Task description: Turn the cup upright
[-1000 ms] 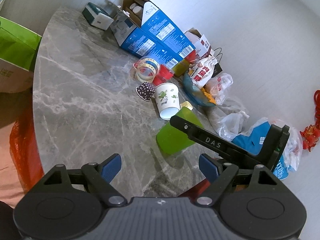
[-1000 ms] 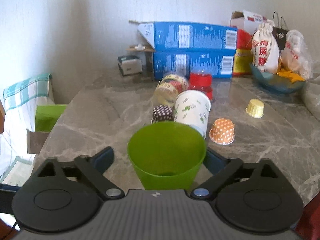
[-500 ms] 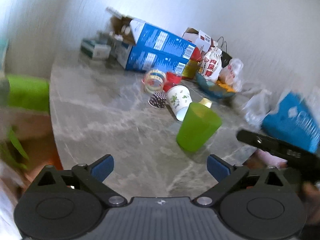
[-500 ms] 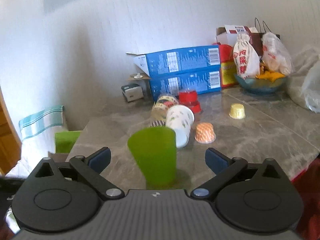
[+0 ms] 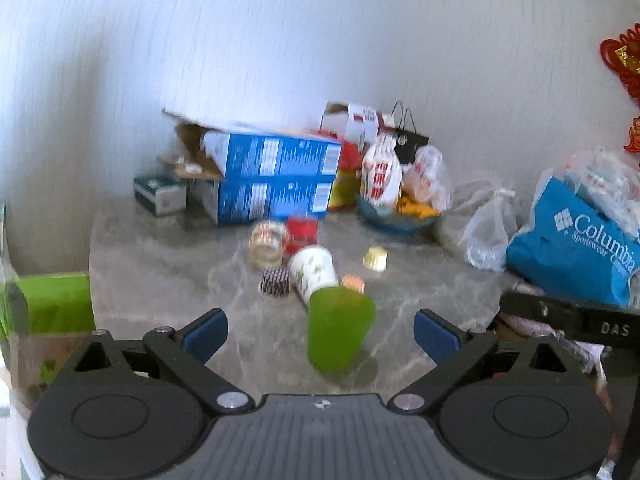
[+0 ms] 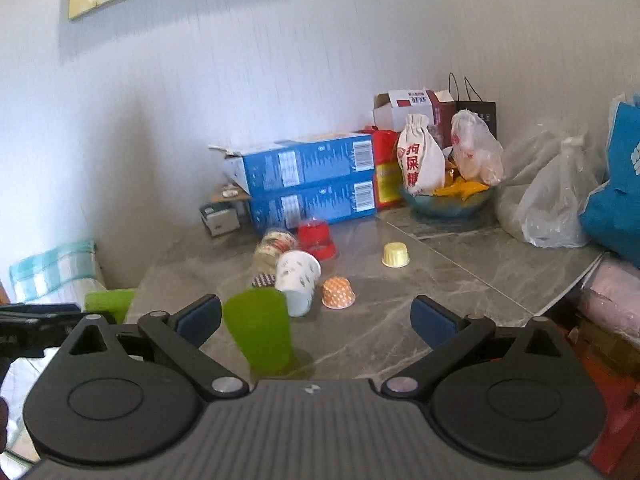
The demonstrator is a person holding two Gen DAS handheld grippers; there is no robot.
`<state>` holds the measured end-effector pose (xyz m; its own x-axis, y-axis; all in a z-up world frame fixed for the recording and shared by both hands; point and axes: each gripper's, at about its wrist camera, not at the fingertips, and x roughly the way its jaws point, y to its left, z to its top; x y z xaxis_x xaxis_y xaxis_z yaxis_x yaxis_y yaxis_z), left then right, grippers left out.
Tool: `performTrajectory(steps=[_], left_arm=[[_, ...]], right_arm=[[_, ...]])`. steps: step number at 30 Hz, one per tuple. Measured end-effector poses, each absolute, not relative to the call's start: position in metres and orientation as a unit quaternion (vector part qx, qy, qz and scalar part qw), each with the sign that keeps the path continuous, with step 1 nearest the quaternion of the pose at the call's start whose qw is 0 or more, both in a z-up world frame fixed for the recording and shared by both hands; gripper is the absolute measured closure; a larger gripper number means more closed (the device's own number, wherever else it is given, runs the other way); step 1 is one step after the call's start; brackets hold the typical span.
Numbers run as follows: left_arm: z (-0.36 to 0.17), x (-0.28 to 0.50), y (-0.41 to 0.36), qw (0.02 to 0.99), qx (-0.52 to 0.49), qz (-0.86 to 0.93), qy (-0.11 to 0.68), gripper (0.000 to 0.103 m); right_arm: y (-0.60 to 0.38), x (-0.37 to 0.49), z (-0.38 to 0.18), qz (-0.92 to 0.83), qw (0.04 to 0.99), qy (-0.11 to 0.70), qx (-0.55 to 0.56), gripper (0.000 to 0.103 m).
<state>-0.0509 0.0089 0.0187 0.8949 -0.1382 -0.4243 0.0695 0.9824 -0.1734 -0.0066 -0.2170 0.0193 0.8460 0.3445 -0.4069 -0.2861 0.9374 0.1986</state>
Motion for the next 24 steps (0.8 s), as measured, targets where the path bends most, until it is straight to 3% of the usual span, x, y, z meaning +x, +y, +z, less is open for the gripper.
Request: performTrajectory(steps=[5, 24], left_arm=[[0.004, -0.037, -0.009, 0.966, -0.076, -0.068, 0.237, 0.003], [-0.009, -0.027, -0.007, 0.963, -0.068, -0.05, 0.254, 0.003]], right_arm=[[-0.219, 0.012, 0.003, 0.175, 0.941, 0.282, 0.07, 0.001], [-0.202, 0.013, -0.015, 0.185, 0.941, 0.281, 0.019, 0.001]])
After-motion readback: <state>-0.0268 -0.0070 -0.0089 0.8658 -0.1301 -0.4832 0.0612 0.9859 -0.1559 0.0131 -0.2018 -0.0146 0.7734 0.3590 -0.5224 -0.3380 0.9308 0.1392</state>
